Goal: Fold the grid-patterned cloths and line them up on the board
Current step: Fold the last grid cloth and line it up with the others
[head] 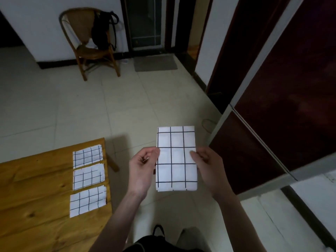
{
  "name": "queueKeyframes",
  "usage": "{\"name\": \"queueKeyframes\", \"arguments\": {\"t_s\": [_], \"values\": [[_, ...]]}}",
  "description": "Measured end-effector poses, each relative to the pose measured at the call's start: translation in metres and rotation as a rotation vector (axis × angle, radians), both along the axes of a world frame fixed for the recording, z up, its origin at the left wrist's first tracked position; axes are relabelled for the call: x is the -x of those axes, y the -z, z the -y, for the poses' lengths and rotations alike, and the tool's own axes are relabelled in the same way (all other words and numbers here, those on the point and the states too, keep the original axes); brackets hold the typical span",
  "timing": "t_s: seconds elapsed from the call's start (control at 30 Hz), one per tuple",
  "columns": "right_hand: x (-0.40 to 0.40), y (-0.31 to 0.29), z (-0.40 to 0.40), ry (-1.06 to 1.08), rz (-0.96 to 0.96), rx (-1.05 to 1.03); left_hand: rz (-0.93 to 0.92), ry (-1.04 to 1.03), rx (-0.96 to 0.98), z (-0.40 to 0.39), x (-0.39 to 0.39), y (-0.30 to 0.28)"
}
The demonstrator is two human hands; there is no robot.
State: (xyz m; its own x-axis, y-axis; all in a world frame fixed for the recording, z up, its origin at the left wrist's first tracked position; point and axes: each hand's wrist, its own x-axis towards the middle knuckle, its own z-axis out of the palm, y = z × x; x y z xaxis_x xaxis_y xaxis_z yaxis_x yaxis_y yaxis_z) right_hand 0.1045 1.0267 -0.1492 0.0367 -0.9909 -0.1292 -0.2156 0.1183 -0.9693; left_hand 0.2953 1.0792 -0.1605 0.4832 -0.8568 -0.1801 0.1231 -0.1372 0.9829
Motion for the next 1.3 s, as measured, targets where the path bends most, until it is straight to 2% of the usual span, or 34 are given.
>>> {"name": "queueKeyframes", "arguments": {"t_s": [0.1, 0.27, 0.5, 0.73, 0.97, 1.3], "values": [[-0.015, 0.003, 0.038, -0.089, -0.016, -0.004, 0.011, -0.083, -0.005, 0.023, -0.012, 0.002], [-0.053, 0.005, 0.098, -0.191, 0.105, -0.017, 0.005, -0.214, -0.011, 0.054, -0.033, 0.003], [-0.101, -0.002, 0.186, -0.487, 0.15, -0.066, 0.038, -0.445, -0.007, 0.094, -0.047, -0.007], [-0.142, -0.007, 0.251, -0.817, 0.113, -0.098, 0.098, -0.726, -0.044, 0.122, -0.042, -0.015], [-0.191, -0.006, 0.257, -1.111, 0.114, -0.145, 0.113, -1.045, -0.072, 0.11, -0.038, -0.016], [-0.267, 0.003, 0.194, -1.391, 0.081, -0.195, 0.083, -1.346, -0.115, 0.048, -0.057, -0.005]]}}
